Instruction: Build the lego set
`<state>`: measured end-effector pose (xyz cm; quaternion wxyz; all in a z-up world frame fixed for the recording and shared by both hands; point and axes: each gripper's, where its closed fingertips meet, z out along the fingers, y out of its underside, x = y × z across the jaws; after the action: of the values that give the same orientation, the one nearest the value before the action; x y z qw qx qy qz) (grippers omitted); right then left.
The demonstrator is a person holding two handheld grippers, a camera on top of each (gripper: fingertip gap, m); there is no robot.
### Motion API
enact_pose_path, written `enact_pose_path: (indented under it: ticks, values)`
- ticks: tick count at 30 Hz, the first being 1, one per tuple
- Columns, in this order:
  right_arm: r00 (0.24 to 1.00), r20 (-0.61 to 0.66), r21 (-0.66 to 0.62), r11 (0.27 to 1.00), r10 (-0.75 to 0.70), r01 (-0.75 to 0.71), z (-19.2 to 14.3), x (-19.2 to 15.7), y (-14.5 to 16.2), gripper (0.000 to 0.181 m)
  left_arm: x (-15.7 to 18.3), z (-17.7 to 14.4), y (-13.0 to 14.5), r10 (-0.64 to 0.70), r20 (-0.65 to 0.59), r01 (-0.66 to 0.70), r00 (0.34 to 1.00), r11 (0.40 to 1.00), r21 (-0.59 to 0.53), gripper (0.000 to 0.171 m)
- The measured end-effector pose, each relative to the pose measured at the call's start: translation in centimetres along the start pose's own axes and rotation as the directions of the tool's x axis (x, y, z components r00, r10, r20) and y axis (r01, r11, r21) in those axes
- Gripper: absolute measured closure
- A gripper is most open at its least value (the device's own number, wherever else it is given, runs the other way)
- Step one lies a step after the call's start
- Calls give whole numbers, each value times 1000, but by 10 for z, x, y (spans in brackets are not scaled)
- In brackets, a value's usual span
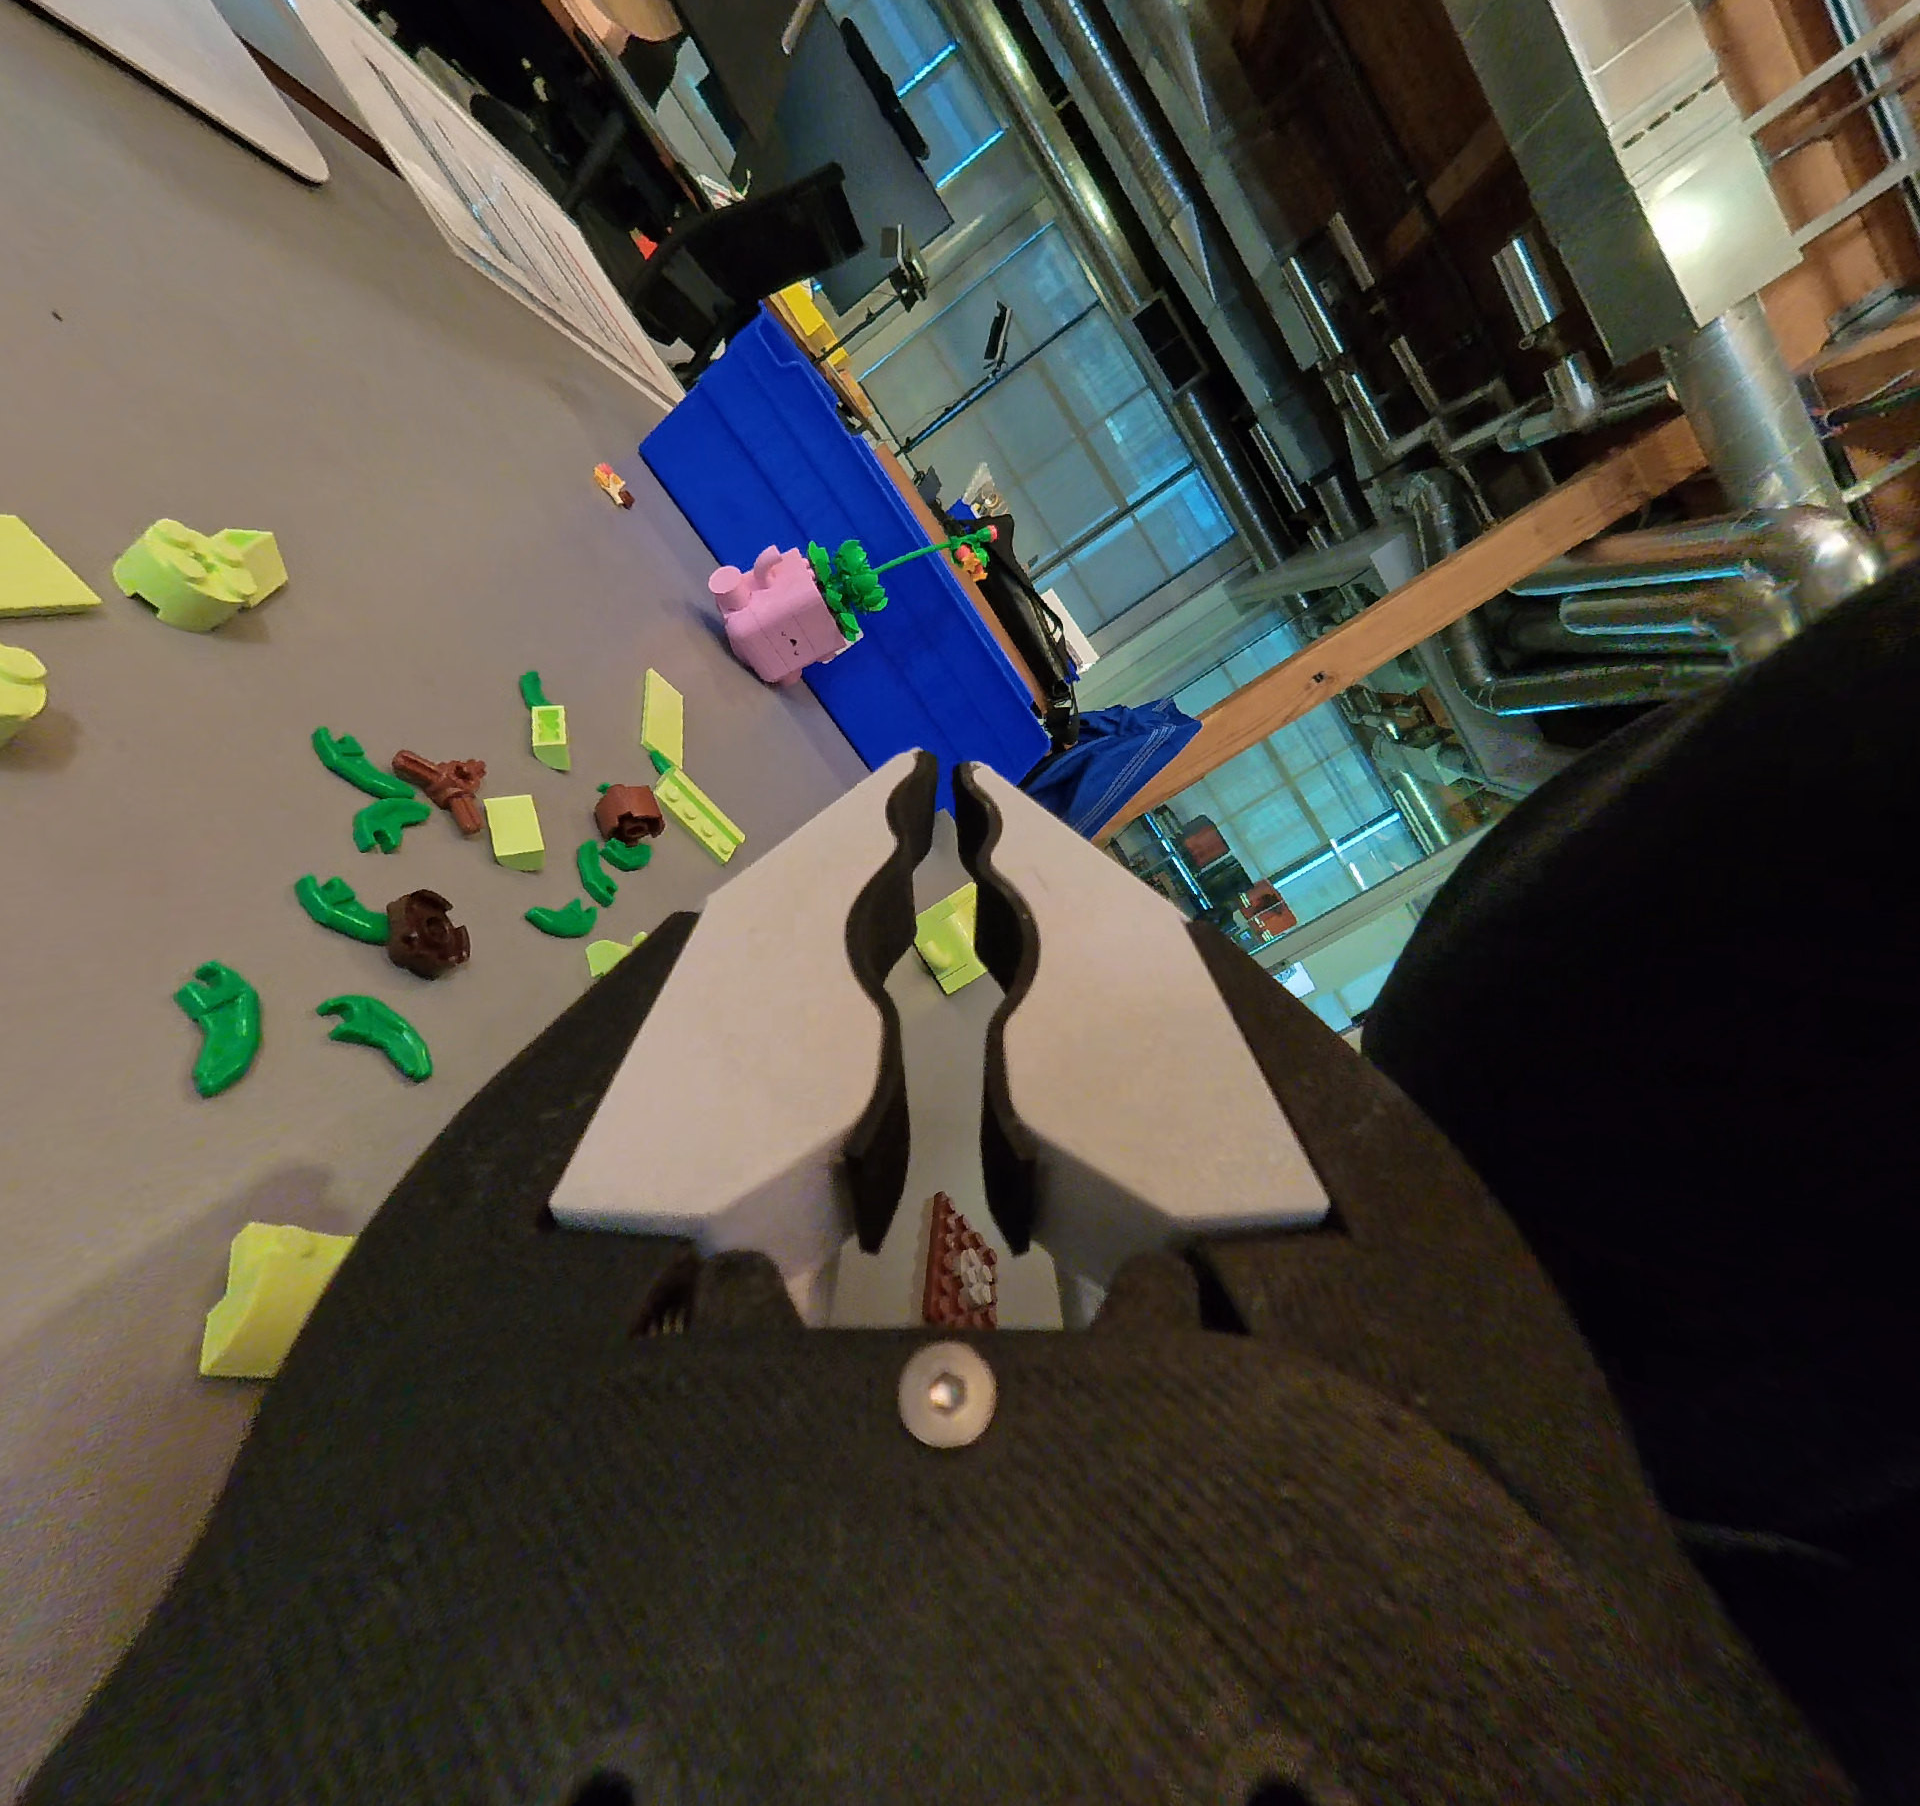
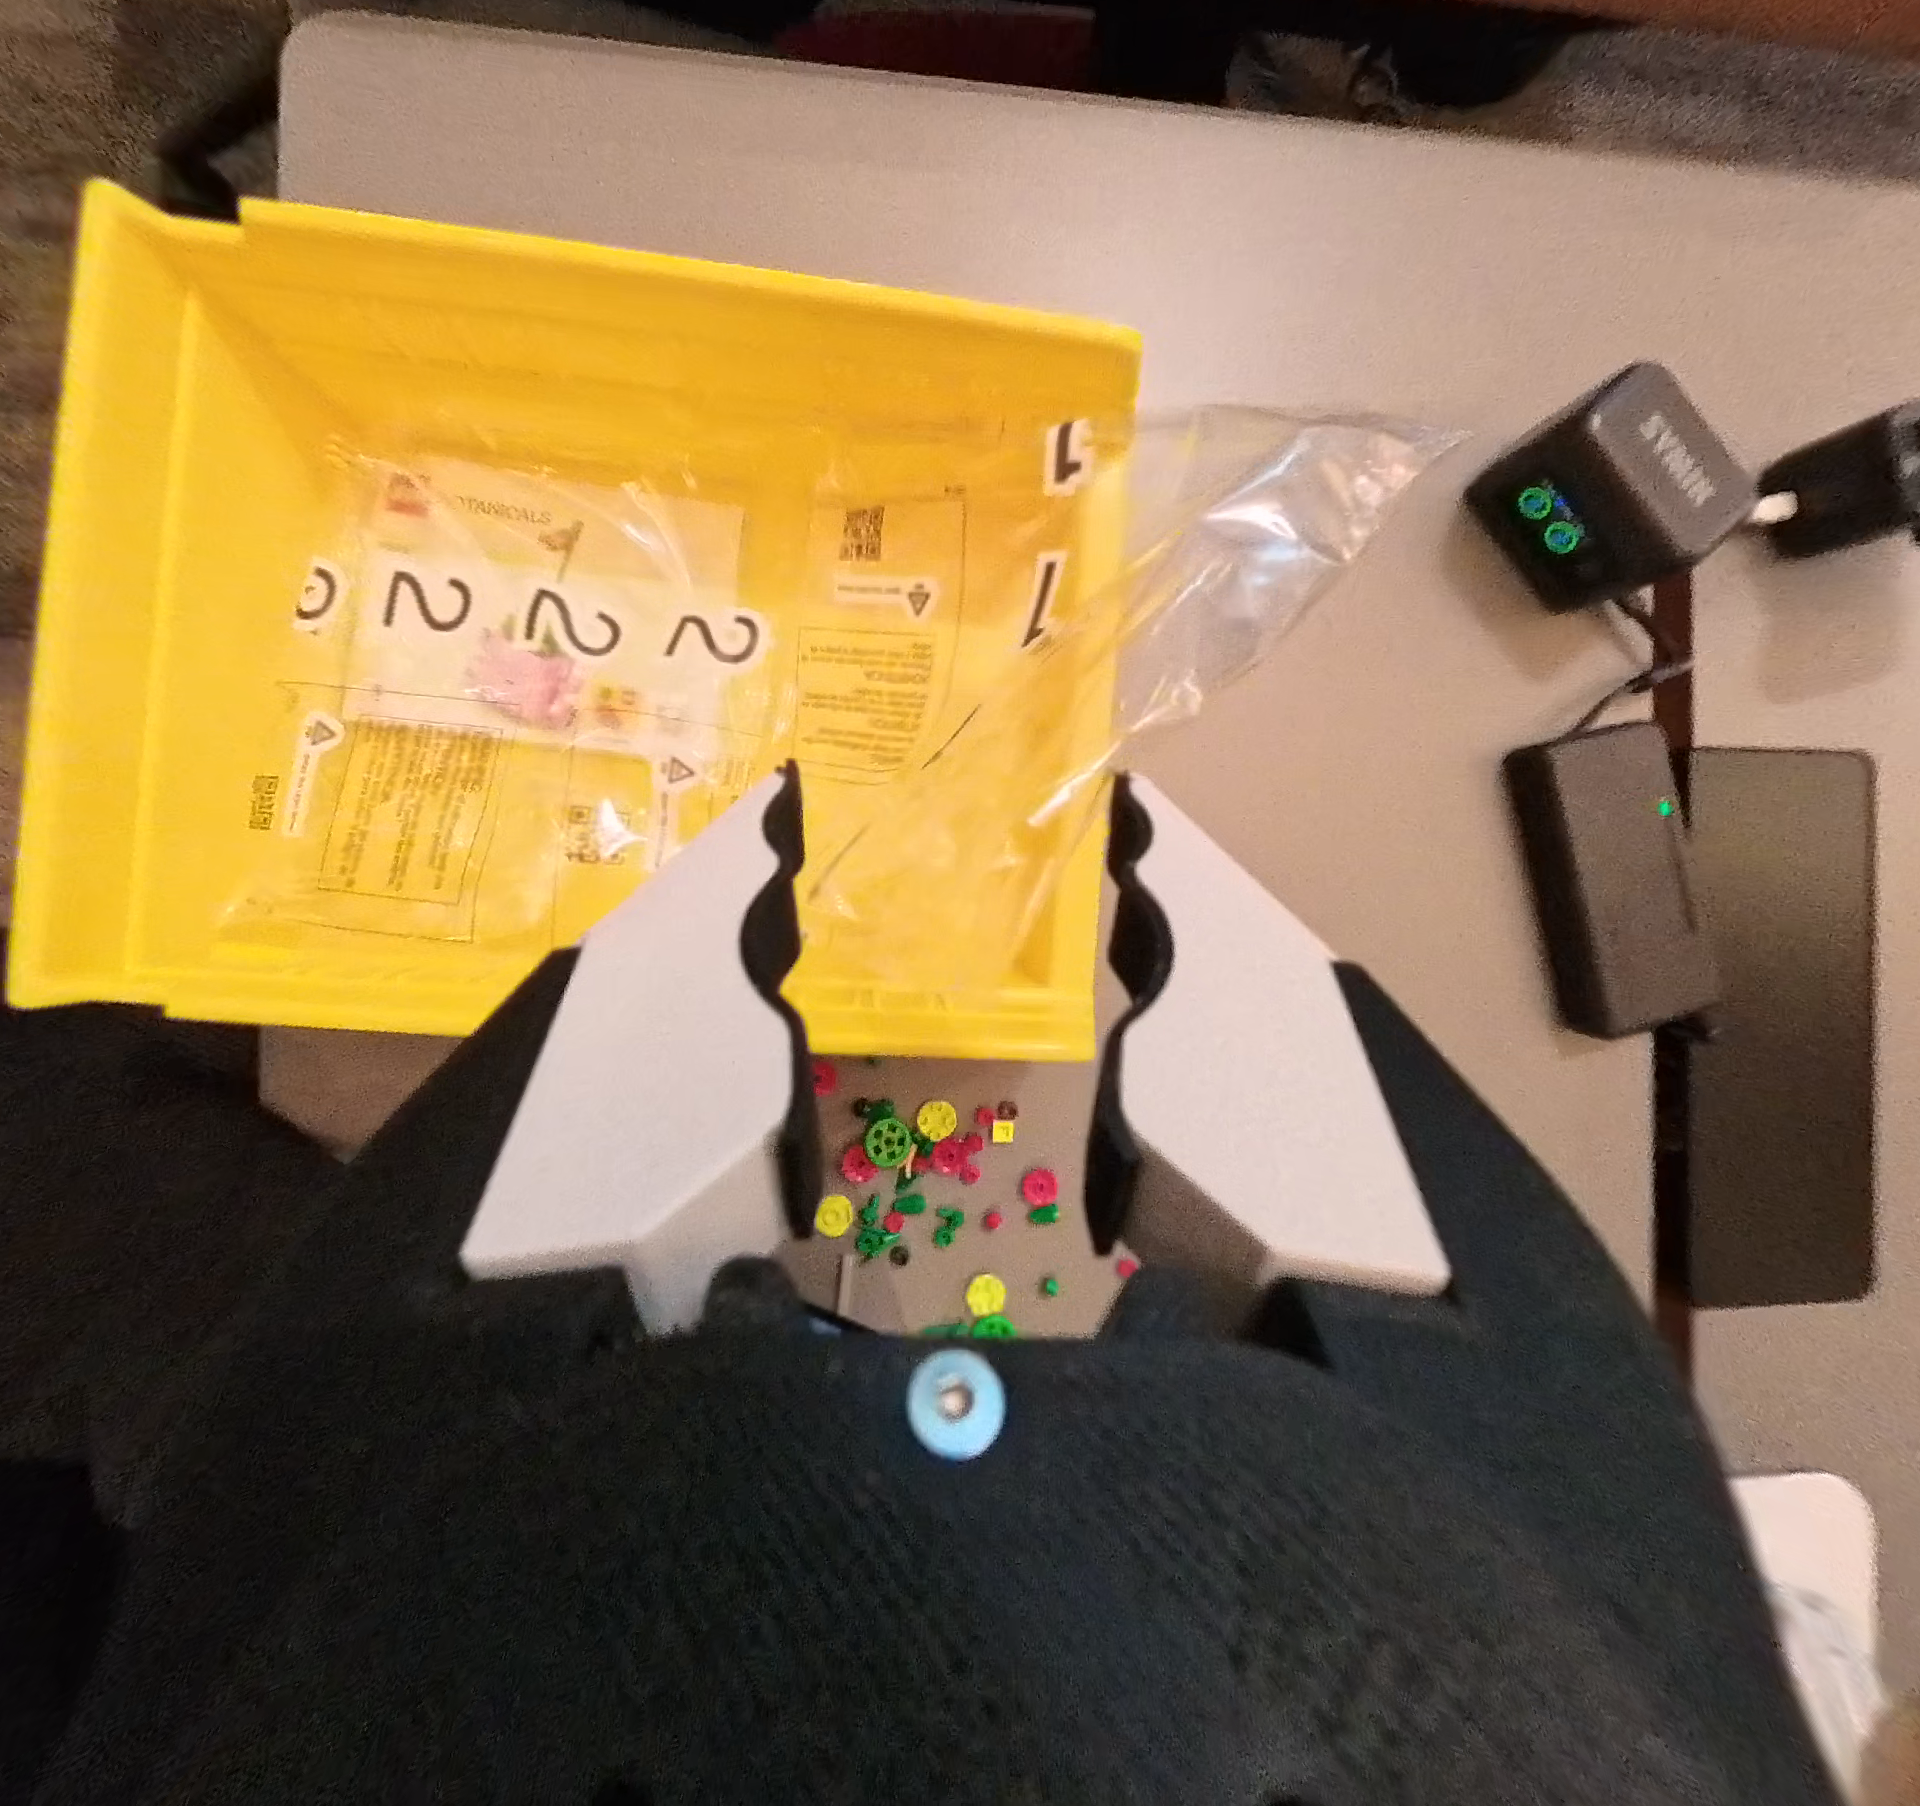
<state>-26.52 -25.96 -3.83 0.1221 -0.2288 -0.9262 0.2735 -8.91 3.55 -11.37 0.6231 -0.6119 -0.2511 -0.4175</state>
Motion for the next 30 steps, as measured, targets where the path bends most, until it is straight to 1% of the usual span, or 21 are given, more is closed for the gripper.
enact_pose_path:
  ticks: [3,5,7,8,9,10,11,13,15,18,20,21,24,26,28,30]
  values:
    - [997,-1,-57,995,-81,80,7,-16,-3,121,0,0,1,-1,0,1,1000,1000,-3,171]
    - [996,19,-89,992,-88,89,15,-21,2,118,0,-1,0,0,2,0,1000,1000,-1,171]
    - [996,54,-81,994,-68,72,16,-24,4,119,0,-1,-1,0,2,0,1000,1000,1,171]
    - [997,53,-62,996,-54,57,14,-23,3,123,1,-1,-1,0,1,0,1000,1000,1,171]
    - [998,42,-43,998,-43,44,10,-19,3,134,1,-1,-1,0,0,0,1000,1000,3,171]
    - [999,14,-24,999,-38,38,5,-12,3,161,1,-1,-2,0,-1,0,1000,1000,3,171]
    - [999,-27,-5,999,-42,41,0,-3,3,179,1,-1,-2,-1,-2,1,1000,1000,4,171]
    - [993,-105,39,998,-50,54,-12,15,-1,181,1,0,-1,0,-3,0,1000,1000,1,171]
    - [987,-157,112,992,-45,63,-31,26,-11,181,1,0,0,3,-1,-3,1000,1000,-3,171]
    - [970,-237,243,963,-53,112,-68,31,-34,181,1,1,0,6,4,-6,1000,1000,-4,171]
    - [955,-282,312,933,-87,178,-93,24,-50,181,0,1,0,3,4,-3,1000,1000,-3,171]
    - [953,-284,335,921,-102,198,-103,17,-56,181,0,1,0,2,4,-2,1000,1000,-4,171]
    - [967,-219,386,898,-133,211,-122,-12,-70,181,0,1,1,1,4,-1,1000,1000,-6,171]
    - [984,-121,425,889,-133,172,-127,-33,-76,181,0,2,2,2,4,-2,1000,1000,-9,171]
    - [994,5,437,895,-106,94,-123,-51,-77,181,0,2,3,2,5,-2,1000,1000,-12,171]
    - [992,116,412,911,-56,4,-110,-60,-72,181,0,3,3,4,5,-4,1000,1000,-14,171]
